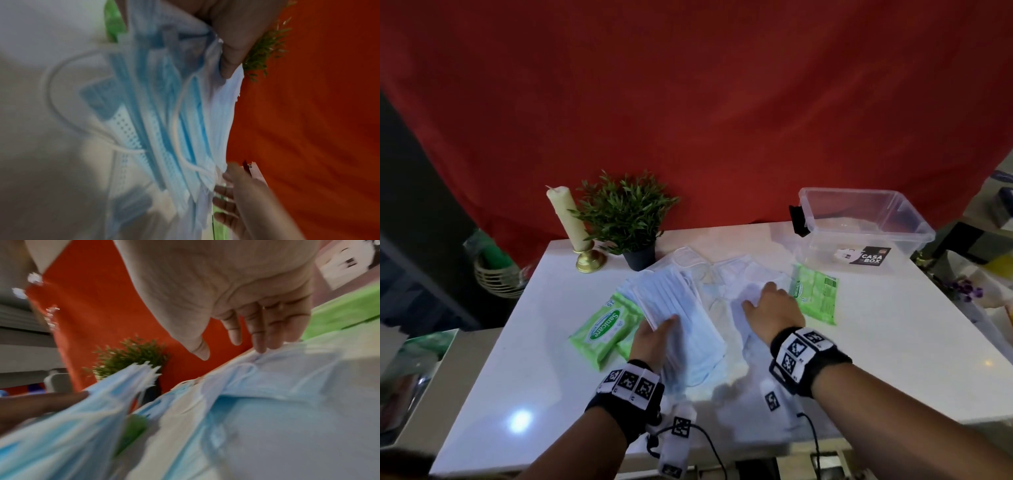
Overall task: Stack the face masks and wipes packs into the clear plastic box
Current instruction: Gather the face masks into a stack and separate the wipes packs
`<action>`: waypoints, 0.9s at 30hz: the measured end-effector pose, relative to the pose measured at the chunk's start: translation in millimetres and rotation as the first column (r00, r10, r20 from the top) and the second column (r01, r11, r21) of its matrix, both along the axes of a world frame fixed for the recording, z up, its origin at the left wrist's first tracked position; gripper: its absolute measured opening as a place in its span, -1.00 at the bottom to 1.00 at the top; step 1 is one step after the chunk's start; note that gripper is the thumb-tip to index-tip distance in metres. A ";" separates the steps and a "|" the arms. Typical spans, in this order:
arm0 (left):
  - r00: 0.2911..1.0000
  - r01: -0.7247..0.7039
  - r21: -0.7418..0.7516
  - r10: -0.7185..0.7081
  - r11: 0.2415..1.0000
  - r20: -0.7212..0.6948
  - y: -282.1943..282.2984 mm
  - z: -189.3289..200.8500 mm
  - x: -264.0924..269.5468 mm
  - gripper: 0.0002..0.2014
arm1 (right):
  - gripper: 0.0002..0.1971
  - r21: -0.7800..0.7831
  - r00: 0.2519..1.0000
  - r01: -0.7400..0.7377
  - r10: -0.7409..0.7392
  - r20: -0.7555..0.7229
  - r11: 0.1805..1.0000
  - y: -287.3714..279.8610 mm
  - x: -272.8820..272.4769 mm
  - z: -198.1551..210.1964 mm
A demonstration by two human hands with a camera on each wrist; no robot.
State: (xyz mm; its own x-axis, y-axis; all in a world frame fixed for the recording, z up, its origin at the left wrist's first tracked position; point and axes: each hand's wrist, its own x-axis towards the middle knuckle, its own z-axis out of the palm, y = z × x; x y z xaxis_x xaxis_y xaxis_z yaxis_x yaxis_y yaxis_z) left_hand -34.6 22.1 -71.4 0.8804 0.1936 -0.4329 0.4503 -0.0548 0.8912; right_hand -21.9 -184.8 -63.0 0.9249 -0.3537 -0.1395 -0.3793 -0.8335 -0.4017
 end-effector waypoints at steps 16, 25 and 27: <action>1.000 -0.016 -0.084 0.016 0.996 0.006 19.6 -0.4 5.2 -0.72 | -0.39 0.161 0.918 0.200 -0.242 0.314 0.967 5.3 15.5 3.7; 0.998 0.065 -0.043 -0.064 0.997 0.028 -15.6 3.7 7.5 -0.72 | -0.84 -0.120 0.896 -0.277 0.301 0.325 0.953 57.5 -23.6 49.4; 0.998 0.054 -0.067 -0.055 0.996 -0.021 -19.9 4.2 6.8 -0.60 | -0.81 -0.112 0.889 -0.348 0.365 0.276 0.931 72.3 -31.7 44.7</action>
State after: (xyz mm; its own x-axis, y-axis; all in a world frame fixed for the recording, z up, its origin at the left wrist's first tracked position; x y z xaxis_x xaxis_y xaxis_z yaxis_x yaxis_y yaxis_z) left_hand -27.8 2.2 -67.3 0.8788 0.1158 -0.4630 0.4682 -0.0211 0.8834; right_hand -53.6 -112.5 -18.3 0.9869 0.0082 0.1614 0.0722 -0.9159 -0.3948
